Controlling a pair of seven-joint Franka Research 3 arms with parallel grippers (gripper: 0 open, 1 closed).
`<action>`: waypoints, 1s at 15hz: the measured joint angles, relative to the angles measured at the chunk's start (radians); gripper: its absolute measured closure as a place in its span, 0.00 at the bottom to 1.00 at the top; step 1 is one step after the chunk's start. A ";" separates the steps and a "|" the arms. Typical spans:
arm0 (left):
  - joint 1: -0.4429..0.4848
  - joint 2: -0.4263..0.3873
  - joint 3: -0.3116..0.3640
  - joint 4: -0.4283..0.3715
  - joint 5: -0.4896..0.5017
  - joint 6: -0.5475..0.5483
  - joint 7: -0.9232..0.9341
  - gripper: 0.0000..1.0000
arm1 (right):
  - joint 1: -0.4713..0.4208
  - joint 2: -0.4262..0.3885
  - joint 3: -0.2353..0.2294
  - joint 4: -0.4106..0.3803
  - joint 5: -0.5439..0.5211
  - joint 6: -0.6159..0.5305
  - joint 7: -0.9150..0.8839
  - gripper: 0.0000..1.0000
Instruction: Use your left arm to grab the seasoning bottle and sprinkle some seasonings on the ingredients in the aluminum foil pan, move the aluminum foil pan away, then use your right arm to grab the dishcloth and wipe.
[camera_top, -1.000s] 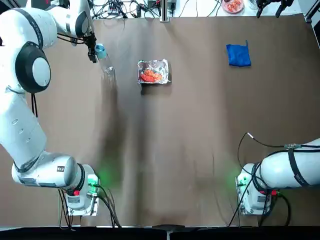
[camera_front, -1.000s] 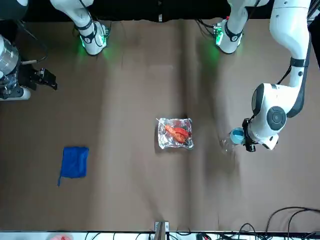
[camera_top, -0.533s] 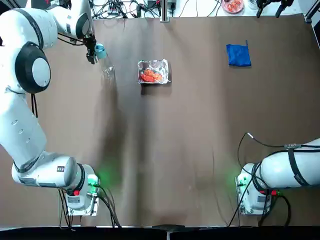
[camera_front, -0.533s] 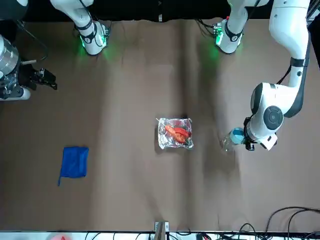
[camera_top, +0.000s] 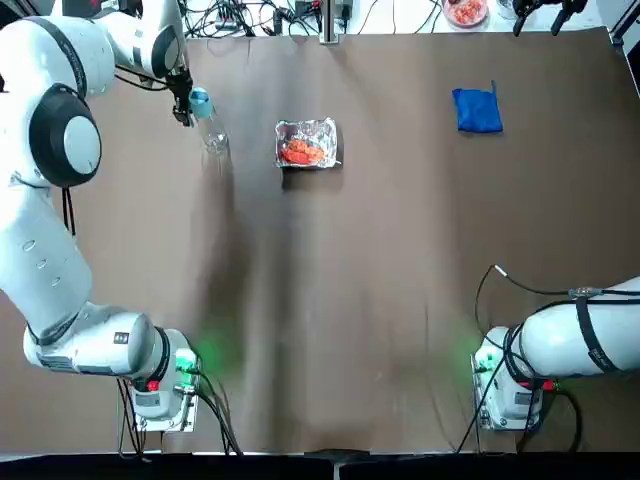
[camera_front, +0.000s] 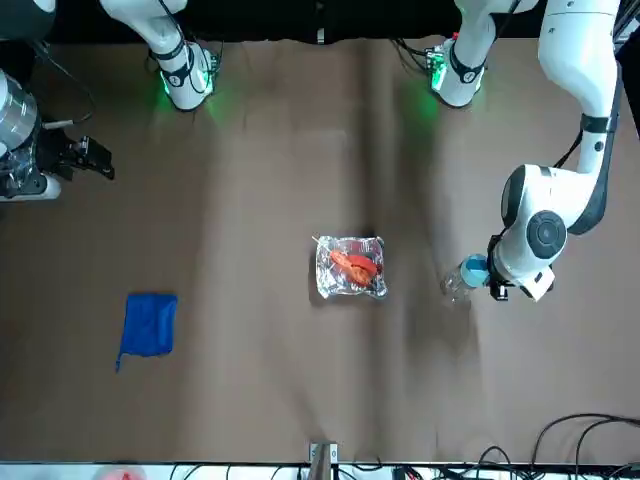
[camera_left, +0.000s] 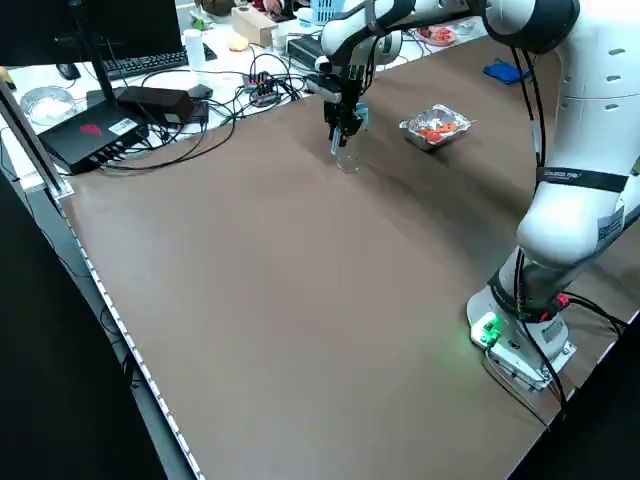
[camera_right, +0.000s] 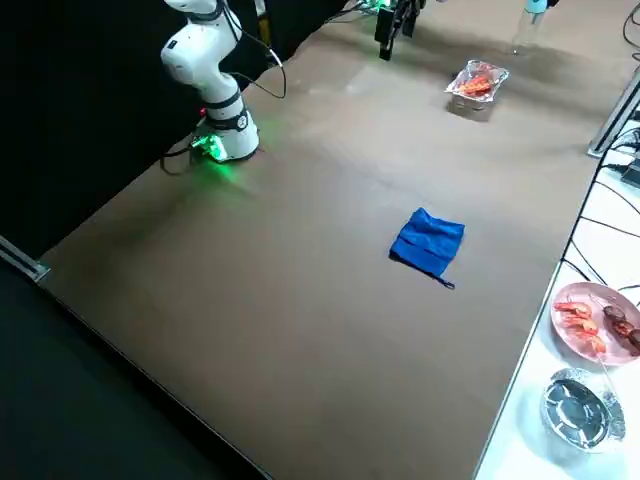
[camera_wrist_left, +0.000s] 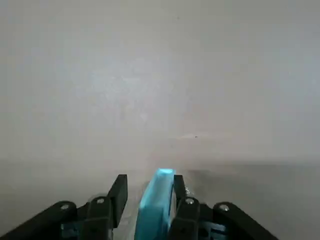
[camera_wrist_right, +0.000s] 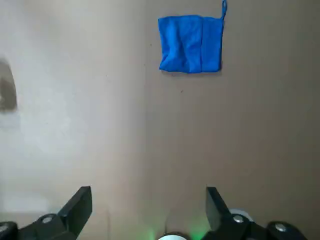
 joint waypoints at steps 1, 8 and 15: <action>0.000 -0.001 -0.001 0.000 0.000 0.000 0.000 0.55 | 0.000 0.000 0.000 0.000 0.000 0.000 0.000 0.00; 0.000 -0.008 -0.004 0.000 0.000 0.000 0.000 0.77 | 0.000 0.000 0.000 0.000 0.000 0.000 0.000 0.00; 0.000 -0.021 -0.005 0.002 0.000 0.001 -0.001 0.77 | 0.000 0.000 0.000 0.000 0.000 0.000 0.000 0.00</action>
